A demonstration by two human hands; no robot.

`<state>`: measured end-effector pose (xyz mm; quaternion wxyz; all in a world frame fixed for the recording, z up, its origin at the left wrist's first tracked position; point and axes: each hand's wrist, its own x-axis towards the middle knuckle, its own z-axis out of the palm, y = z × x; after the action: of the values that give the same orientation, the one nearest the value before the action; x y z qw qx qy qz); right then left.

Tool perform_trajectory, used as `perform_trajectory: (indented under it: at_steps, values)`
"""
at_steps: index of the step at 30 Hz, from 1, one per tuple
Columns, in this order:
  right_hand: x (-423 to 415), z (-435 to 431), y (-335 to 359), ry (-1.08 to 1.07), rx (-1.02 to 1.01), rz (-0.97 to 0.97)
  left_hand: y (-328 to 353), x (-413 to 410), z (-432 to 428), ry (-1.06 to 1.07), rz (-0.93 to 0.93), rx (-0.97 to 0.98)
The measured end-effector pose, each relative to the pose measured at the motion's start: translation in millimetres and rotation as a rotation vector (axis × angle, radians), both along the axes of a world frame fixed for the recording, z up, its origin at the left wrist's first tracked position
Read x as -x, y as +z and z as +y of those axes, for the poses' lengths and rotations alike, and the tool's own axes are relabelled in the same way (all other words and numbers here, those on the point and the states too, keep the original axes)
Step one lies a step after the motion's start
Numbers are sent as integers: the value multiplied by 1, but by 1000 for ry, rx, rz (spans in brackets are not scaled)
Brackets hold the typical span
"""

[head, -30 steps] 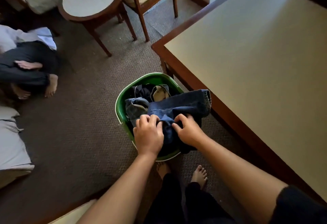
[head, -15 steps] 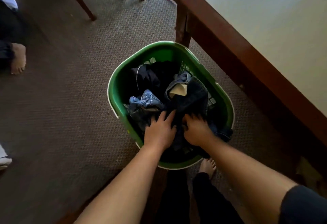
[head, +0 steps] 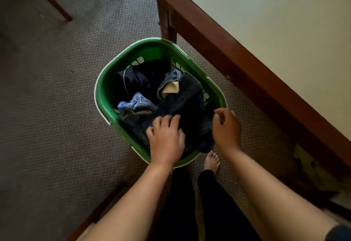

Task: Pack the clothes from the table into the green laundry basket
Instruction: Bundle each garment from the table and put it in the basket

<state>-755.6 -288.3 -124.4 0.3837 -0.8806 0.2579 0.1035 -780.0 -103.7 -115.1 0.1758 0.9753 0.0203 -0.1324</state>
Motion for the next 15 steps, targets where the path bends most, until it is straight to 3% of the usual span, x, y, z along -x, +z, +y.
perform_trajectory:
  at_steps: [4,6,10,12,15]
  values:
    - [25,-23,-4,-360,-168,143,9,1,-29,-131,109,263]
    - [36,-29,-11,-323,-263,267,9,0,-42,-167,246,341]
    - [42,-35,-18,-61,-312,348,0,2,-54,-215,406,281]
    - [43,-40,-23,50,-224,370,-5,5,-55,-239,450,253]
    - [44,-51,-31,267,182,450,-8,10,-55,-252,472,239]
